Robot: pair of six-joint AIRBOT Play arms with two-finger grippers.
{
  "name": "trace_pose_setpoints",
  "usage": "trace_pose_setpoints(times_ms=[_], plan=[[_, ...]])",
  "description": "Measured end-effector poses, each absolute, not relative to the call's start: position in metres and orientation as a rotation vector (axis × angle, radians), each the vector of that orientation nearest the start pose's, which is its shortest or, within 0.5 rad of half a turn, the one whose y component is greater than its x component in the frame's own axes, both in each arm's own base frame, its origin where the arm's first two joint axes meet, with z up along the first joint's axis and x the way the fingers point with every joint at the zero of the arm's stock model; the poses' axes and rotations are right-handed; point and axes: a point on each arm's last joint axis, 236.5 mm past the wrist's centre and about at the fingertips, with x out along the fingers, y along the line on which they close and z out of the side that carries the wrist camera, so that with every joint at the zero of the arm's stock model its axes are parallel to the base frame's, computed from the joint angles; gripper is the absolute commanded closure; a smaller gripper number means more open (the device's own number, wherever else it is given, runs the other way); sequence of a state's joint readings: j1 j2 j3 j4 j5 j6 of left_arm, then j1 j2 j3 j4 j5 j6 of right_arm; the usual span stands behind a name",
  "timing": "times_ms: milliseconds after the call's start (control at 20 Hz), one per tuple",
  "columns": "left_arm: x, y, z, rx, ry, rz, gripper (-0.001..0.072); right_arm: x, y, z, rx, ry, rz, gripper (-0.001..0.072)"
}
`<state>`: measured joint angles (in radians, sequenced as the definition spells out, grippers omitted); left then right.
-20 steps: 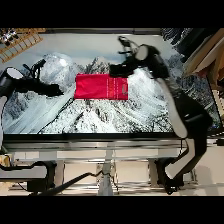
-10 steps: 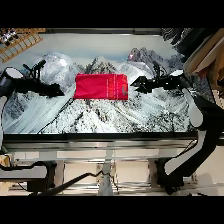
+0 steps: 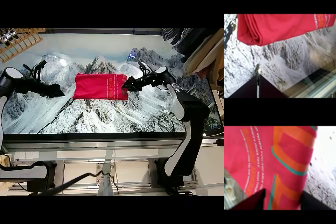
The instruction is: Fold the clothes and pants, and hang the long-sleeved shirts on hangers.
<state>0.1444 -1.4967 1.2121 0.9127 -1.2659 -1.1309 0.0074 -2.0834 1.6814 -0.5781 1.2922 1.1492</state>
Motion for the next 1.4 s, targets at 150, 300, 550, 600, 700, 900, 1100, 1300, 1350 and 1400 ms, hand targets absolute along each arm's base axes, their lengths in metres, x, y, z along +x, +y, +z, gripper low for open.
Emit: trace_pose_setpoints(times_ms=[150, 300, 550, 600, 700, 900, 1100, 1300, 1350, 1400], plan=[[0.391, -0.083, -0.015, -0.384, 1.336, -0.539, 0.0699, 0.496, 0.203, -0.075, 0.649, 1.347, 0.778, 0.0701], [0.388, -0.084, -0.015, -0.381, 1.346, -0.551, 0.0699, 0.513, 0.196, -0.040, 0.660, 1.272, 0.753, 0.0702], [0.369, -0.090, -0.013, -0.384, 1.412, -0.602, 0.0698, 0.536, 0.113, 0.067, 0.698, 1.078, 0.534, 0.0701], [0.363, -0.091, -0.013, -0.386, 1.433, -0.617, 0.0699, 0.535, 0.086, 0.092, 0.699, 1.033, 0.468, 0.0701], [0.354, -0.093, -0.011, -0.389, 1.466, -0.641, 0.0699, 0.522, 0.022, 0.138, 0.712, 0.948, 0.315, 0.0701], [0.343, -0.095, -0.009, -0.391, 1.507, -0.671, 0.0699, 0.454, -0.106, 0.168, 0.759, 0.922, -0.008, 0.0701], [0.338, -0.096, -0.007, -0.393, 1.524, -0.685, 0.0698, 0.354, -0.195, 0.118, 0.899, 1.006, -0.324, 0.0702], [0.335, -0.097, -0.006, -0.395, 1.530, -0.692, 0.0699, 0.239, -0.209, 0.033, 1.097, 1.156, -0.568, 0.0699], [0.335, -0.097, -0.006, -0.395, 1.532, -0.693, 0.0698, 0.215, -0.203, 0.016, 1.141, 1.187, -0.610, 0.0655], [0.335, -0.097, -0.006, -0.395, 1.532, -0.693, 0.0699, 0.195, -0.200, 0.001, 1.172, 1.210, -0.654, 0.0497]])
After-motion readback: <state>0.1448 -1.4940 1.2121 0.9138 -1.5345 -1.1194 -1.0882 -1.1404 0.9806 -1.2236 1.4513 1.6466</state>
